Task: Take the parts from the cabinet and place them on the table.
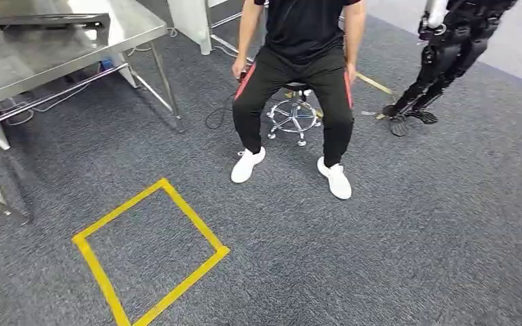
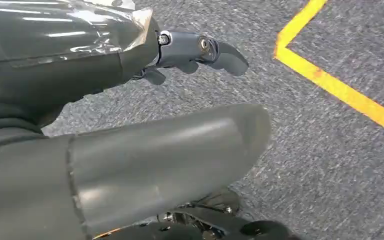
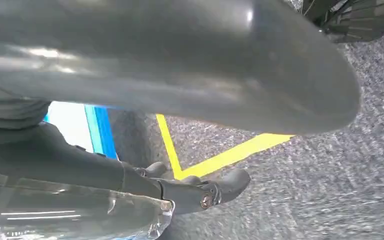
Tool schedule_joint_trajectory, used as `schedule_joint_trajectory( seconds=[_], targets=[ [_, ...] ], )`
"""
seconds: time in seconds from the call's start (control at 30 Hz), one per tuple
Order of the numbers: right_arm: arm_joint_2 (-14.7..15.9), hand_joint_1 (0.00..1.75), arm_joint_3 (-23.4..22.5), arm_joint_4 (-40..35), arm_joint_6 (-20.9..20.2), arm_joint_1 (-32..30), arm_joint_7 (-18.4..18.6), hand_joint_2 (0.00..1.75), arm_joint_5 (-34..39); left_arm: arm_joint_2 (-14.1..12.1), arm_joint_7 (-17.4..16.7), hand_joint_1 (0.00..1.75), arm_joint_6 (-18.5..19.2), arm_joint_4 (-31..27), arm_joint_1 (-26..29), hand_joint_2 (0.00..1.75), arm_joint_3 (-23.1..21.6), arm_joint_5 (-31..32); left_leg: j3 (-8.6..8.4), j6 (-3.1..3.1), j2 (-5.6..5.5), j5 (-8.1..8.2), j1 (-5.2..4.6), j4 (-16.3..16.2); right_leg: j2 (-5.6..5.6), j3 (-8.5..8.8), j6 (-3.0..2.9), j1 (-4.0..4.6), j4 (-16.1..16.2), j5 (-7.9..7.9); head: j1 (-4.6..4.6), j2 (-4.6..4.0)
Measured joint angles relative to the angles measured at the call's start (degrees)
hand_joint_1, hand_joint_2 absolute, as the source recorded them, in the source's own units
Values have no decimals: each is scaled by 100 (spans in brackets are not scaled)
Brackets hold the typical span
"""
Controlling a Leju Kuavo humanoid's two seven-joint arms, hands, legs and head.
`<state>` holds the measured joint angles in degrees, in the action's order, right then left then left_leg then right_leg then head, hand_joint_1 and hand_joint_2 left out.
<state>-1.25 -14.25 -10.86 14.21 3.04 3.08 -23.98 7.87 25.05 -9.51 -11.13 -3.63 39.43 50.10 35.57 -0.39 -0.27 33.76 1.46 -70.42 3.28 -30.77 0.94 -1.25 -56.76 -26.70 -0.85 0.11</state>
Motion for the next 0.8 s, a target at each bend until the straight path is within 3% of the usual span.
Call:
schedule_joint_trajectory(
  seconds=[0.03, 0.07, 0.1, 0.13, 0.17, 0.2, 0.23, 0.27, 0.3, 0.33, 0.4, 0.43, 0.47, 0.5, 0.53, 0.57, 0.6, 0.63, 0.67, 0.73, 0.77, 0.8],
  targets=[
    [0, 0, 0, 0, 0, 5, 0, 0, 9, 0, 0, 0, 0, 0, -1, 0, 0, -4, -224, 29, -61, -286, 1, 504, 79, 18, 2, 1, -3, -1, 0, 0],
    [-2, 0, 0, 0, 0, 13, 0, 0, 15, -2, 0, 0, 0, 0, -1, 0, 2, -4, -435, 67, -274, -520, 4, 985, 150, 21, 4, 0, -11, -2, 0, 0],
    [-11, 0, 0, 0, 0, 23, 0, 0, 13, -11, 0, 0, 0, 0, 0, 0, 11, -6, -507, 104, -542, -522, 7, 1189, 213, -12, 21, 51, -58, -10, 2, 0],
    [-11, 0, 0, 0, 0, 41, -4, 0, 13, -7, 11, 0, -2, 0, -8, 0, 18, -7, -510, 75, -452, -491, 14, 1249, 259, -77, 47, 50, -72, -4, -7, 0],
    [-11, 0, 0, 0, 0, 36, -11, 0, 13, -9, 11, 0, -2, 0, -17, 0, 20, -7, -495, 93, -417, -487, -24, 1236, 321, -129, 95, 36, -57, 24, -11, 0],
    [-7, 0, 0, 0, 0, 17, -11, 0, 13, -7, 15, 0, -4, -2, -18, 0, 20, -7, -491, 130, -363, -499, -58, 1234, 384, -147, 140, 0, -32, 53, 0, 0],
    [-2, 0, 0, 0, 0, 4, -13, 0, 11, 0, 18, 0, -9, -2, -17, 0, 24, -18, -510, 184, -298, -537, -47, 1298, 451, -203, 201, 37, -12, 66, -4, 0],
    [-4, 0, 0, 0, 0, -3, -13, 0, 9, 0, 22, 0, -11, -2, -23, 0, 26, -20, -529, 240, -199, -589, -15, 1361, 204, -206, 203, 14, -118, 22, -7, 0],
    [-13, 0, 0, 0, 0, 1, -13, 0, 4, 2, 26, 0, -11, -2, -17, 0, 28, -20, -531, 277, -150, -596, -28, 1376, -82, -340, 176, 46, -342, -134, -22, 0],
    [-20, 0, 0, 0, 0, 10, -13, 0, -13, 5, 28, 0, -9, -2, -12, 0, 31, -20, -526, 285, -51, -595, -39, 1376, -200, -559, 145, 34, -758, -363, -63, 0],
    [-20, 0, 0, 0, 0, 23, -13, 0, -20, 4, 28, 0, -9, -2, 6, 0, 33, -20, -508, 290, 136, -591, -56, 1373, -250, -1000, 143, 31, -1666, -723, -68, 0],
    [-20, 0, 0, 0, -2, 18, -13, 0, -24, 4, 28, 0, -9, -2, 6, 0, 35, -20, -505, 289, 216, -591, -60, 1373, -255, -1079, 186, 28, -1872, -757, -66, 0],
    [-17, 0, 0, 0, -7, -2, -13, 0, -30, 4, 28, 0, -9, -2, 5, 0, 35, -24, -505, 288, 293, -591, -59, 1373, -270, -999, 243, 18, -1758, -690, -68, 0],
    [-17, 0, 0, 0, -9, -15, -13, 0, -41, 6, 28, 0, -9, -2, 4, 0, 37, -24, -511, 283, 351, -588, -56, 1372, -294, -795, 302, 11, -1426, -555, -70, 0],
    [-11, 0, 2, 0, -11, -15, -13, 0, -50, 18, 28, 0, -11, -2, 4, 0, 37, -26, -522, 269, 419, -580, -50, 1372, -372, -451, 367, -1, -820, -349, -68, 0],
    [-7, 0, 2, 0, -13, -8, -13, 0, -59, 22, 28, 0, -15, -2, 2, 0, 39, -31, -540, 251, 476, -572, -50, 1370, -549, -126, 400, -10, -262, -193, -70, 0],
    [-11, 0, 6, 0, -15, 13, -13, 0, -61, 15, 31, 0, -22, -2, 2, 0, 44, -31, -558, 207, 524, -546, -103, 1362, -793, -6, 343, 17, 11, -117, -81, 0],
    [-4, 0, 6, 0, -17, 26, -13, 0, -65, 24, 37, 0, -28, -2, 9, 0, 50, -31, -577, 163, 574, -519, -110, 1359, -742, 18, 275, 58, 13, -64, -74, 0],
    [-11, 0, 9, 0, -17, 19, -13, 0, -68, 17, 39, 0, -33, -2, 2, 0, 57, -33, -603, 132, 618, -521, -115, 1358, -669, -48, 205, 47, -11, -55, -37, 0],
    [-7, 0, 9, 2, -22, 6, -13, 0, -72, 28, 57, 0, -44, -2, -15, 0, 57, -39, -649, 70, 729, -512, -97, 1377, -557, -67, 132, 60, -5, -50, -48, 0],
    [-7, 0, 9, 2, -22, 13, -11, 0, -74, 31, 70, 0, -44, -2, -17, 0, 57, -39, -627, 16, 633, -462, -55, 1337, -494, 8, 67, -56, 14, -11, -44, 0],
    [-20, 0, 13, 2, -22, 10, -9, 0, -81, 28, 74, 0, -48, -2, -20, 0, 57, -39, -567, -4, 318, -296, -46, 1160, -446, -5, 39, -43, 11, 4, -24, 0]
  ],
)
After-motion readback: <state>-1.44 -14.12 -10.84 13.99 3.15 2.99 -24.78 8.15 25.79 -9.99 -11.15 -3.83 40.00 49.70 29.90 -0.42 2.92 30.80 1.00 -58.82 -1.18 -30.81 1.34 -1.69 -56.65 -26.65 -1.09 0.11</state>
